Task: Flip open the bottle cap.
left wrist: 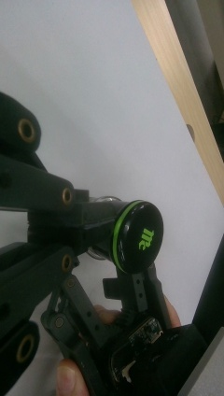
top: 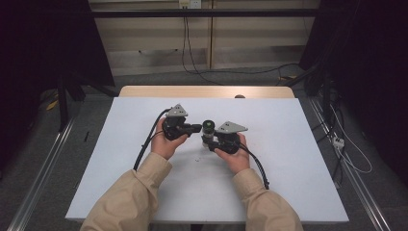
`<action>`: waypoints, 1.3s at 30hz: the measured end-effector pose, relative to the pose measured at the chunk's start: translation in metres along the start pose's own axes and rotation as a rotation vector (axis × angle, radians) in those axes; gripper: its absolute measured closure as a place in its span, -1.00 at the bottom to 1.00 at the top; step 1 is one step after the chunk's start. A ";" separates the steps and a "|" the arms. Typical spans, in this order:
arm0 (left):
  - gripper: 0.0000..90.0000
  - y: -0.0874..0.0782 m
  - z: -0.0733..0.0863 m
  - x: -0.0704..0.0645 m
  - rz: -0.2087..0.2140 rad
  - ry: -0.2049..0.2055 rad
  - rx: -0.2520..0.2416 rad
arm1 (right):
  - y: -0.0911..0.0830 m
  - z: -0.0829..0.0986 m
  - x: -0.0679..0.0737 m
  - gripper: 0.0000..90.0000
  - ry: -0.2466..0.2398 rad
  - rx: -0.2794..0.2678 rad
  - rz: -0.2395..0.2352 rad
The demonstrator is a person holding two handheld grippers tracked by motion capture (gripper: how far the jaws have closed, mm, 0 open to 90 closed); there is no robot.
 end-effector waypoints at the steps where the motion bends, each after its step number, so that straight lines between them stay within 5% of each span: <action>1: 1.00 0.000 0.000 0.000 0.000 0.000 0.000 | 0.000 0.000 0.000 0.21 0.000 -0.001 -0.001; 6: 1.00 -0.001 -0.004 -0.001 0.005 -0.010 -0.028 | 0.000 0.000 0.000 0.21 -0.004 0.000 0.004; 39: 1.00 -0.002 -0.014 -0.001 0.001 0.009 -0.023 | 0.000 0.000 0.000 0.21 -0.004 0.001 0.005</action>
Point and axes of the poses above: each handheld gripper's, and its own axes: y roughly forward along the jaws, z roughly out of its underside, x roughly to its left, the point moved 10 cm from there along y, roughly forward along the jaws, and after that the axes turned 11 degrees about y, right-handed, at the moved point
